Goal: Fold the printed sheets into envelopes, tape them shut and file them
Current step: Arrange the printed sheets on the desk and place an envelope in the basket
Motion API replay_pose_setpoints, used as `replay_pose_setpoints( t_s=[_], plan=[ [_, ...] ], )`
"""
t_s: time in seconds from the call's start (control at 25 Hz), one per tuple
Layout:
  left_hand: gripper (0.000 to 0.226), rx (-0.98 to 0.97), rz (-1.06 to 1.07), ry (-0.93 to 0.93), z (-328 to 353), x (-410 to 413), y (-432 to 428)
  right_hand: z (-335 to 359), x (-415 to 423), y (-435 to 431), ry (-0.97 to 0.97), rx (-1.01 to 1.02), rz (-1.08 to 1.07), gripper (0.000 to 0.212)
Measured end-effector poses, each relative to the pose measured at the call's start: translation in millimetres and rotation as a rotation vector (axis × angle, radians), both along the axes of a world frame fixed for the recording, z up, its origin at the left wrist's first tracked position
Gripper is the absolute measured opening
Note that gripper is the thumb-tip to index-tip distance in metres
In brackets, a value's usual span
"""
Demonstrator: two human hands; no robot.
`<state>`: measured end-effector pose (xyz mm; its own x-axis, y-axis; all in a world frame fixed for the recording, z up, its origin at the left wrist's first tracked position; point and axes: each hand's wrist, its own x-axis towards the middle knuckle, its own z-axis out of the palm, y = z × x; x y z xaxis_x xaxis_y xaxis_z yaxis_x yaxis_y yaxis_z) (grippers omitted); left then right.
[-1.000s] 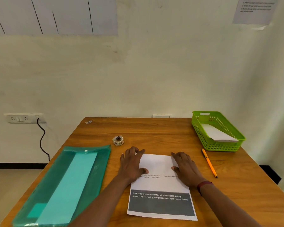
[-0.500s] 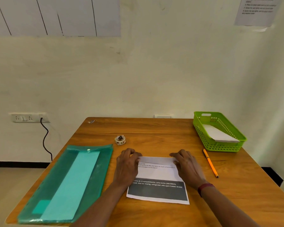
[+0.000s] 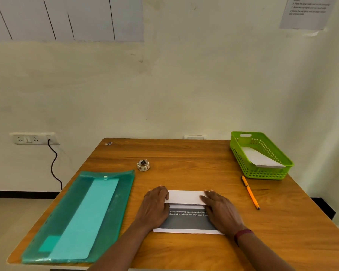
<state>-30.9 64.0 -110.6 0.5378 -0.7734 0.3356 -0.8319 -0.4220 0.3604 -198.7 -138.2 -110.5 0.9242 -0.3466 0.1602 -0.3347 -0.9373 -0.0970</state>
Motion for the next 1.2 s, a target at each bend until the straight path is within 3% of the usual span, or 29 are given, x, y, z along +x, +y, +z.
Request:
replay_pose_setpoints(
  t_s=[0.12,0.24,0.4,0.64,0.92,1.2],
  plan=[
    [0.019,0.091,0.001,0.002,-4,3,-1,-4,1,-3,0.035,0.023,-0.006,0.052],
    [0.046,0.226,-0.017,-0.017,-8,4,-1,-9,3,-3,0.115,0.01,-0.002,0.061],
    [0.063,0.366,-0.018,-0.047,-9,4,-3,-12,3,0,0.164,-0.009,-0.004,0.072],
    [0.066,0.482,0.012,-0.096,-5,0,-7,-8,14,24,0.223,0.009,-0.083,0.08],
    [0.057,0.439,0.115,-0.097,-4,-23,-30,-4,40,48,0.217,0.062,0.051,0.066],
    [0.065,0.38,0.076,-0.063,-13,-17,-24,-9,37,45,0.178,0.046,0.045,0.067]
  ],
)
